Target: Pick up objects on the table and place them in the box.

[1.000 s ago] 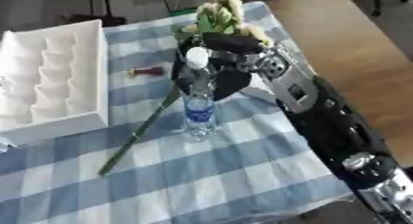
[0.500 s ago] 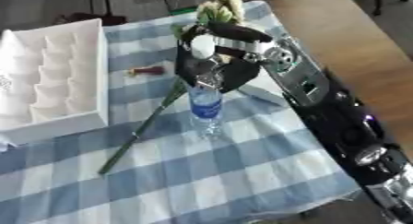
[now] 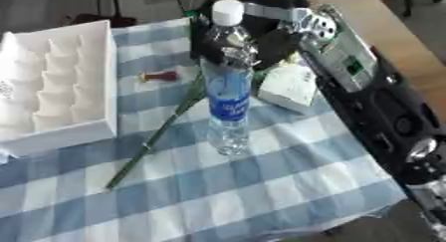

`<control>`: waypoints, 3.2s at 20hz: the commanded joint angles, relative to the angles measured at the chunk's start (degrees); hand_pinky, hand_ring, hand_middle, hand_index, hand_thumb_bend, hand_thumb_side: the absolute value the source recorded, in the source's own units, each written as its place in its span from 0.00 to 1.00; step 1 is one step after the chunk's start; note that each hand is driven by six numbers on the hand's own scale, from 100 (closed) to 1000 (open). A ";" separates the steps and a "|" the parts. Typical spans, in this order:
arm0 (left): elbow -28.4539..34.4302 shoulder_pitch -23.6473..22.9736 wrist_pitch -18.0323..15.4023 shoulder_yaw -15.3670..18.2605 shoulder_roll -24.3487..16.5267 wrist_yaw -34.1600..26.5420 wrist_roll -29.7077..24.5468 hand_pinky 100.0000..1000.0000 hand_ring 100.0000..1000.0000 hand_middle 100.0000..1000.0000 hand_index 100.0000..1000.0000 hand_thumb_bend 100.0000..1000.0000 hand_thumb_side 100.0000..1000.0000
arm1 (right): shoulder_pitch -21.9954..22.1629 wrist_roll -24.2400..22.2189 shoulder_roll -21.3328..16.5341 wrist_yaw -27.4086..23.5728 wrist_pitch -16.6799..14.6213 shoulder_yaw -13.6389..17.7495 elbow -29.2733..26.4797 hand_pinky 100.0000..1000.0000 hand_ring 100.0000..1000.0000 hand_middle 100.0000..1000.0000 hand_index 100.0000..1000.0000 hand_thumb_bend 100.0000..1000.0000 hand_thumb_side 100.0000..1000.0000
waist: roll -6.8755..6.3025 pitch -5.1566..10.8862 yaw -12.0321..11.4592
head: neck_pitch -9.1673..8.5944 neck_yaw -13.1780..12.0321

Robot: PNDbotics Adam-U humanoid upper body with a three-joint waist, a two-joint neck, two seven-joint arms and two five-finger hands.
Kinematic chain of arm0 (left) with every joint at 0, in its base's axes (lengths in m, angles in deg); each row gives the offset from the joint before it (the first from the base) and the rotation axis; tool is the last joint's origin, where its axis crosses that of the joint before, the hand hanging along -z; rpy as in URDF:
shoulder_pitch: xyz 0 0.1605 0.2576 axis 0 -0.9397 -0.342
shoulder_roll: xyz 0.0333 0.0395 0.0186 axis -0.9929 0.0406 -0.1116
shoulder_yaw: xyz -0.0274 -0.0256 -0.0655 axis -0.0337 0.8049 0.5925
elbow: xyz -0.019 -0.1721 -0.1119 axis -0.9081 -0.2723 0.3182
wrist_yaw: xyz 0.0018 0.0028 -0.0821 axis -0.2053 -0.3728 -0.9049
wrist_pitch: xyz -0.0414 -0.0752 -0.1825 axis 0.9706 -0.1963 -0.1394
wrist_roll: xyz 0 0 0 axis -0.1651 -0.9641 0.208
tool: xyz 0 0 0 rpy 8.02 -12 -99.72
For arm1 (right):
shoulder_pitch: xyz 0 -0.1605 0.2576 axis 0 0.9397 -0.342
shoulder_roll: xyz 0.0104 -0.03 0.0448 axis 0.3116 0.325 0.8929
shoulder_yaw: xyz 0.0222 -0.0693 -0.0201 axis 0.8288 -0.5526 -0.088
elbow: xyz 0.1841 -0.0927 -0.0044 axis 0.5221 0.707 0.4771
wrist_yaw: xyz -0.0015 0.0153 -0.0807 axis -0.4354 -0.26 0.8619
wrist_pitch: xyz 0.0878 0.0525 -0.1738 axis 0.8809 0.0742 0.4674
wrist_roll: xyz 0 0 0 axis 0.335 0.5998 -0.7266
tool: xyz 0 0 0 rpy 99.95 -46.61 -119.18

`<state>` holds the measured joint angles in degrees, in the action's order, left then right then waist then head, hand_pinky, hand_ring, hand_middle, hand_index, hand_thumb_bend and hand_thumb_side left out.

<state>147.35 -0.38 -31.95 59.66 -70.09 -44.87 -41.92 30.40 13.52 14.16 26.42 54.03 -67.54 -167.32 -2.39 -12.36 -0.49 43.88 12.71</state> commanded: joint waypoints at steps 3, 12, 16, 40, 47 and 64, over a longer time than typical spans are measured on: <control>1.22 1.22 -0.07 -0.24 -0.85 -0.81 -0.41 0.39 0.53 0.68 0.67 0.08 0.78 | -3.55 1.12 -2.71 -1.99 2.17 1.94 1.40 0.00 0.25 0.31 0.30 0.00 0.35 | 0.17 0.25 -1.10 | 0.24 0.70; 1.22 4.99 0.59 -1.72 -0.28 -3.45 -0.61 0.38 0.53 0.68 0.67 0.09 0.76 | -7.09 3.07 -2.59 0.87 1.42 2.94 8.32 0.00 0.25 0.31 0.29 0.00 0.35 | 0.81 -1.57 -5.95 | 0.24 2.55; 1.22 7.11 0.73 -2.88 -0.05 -5.28 -1.36 0.38 0.52 0.68 0.67 0.09 0.72 | -8.77 4.57 -2.23 2.00 1.09 3.63 11.17 0.00 0.25 0.31 0.29 0.00 0.36 | 1.59 -2.24 -9.12 | -0.90 3.15; 1.22 11.93 0.97 -6.96 1.93 -10.16 -5.54 0.38 0.51 0.66 0.66 0.09 0.72 | -17.45 31.63 2.26 12.92 -5.16 7.90 17.40 0.00 0.28 0.32 0.31 0.00 0.32 | 4.14 -4.56 -21.42 | -6.39 8.40; 1.22 12.80 -0.20 -6.91 2.19 -11.21 -6.02 0.38 0.51 0.66 0.66 0.09 0.70 | -16.78 33.63 5.08 25.88 -12.00 4.92 18.76 0.02 0.36 0.35 0.34 0.00 0.03 | 4.64 -5.19 -22.46 | -6.30 8.53; 1.22 13.53 0.22 -7.11 2.41 -11.61 -6.44 0.38 0.51 0.66 0.66 0.10 0.70 | -16.92 19.68 9.14 42.83 -29.22 1.26 27.03 0.68 0.79 0.86 0.90 0.00 0.26 | 5.85 -5.46 -23.48 | -6.72 8.71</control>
<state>147.36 12.32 -31.90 52.60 -67.53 -56.45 -48.35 13.87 35.59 23.51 68.03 25.69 -65.57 -141.01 3.72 -18.78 -23.82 37.78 21.31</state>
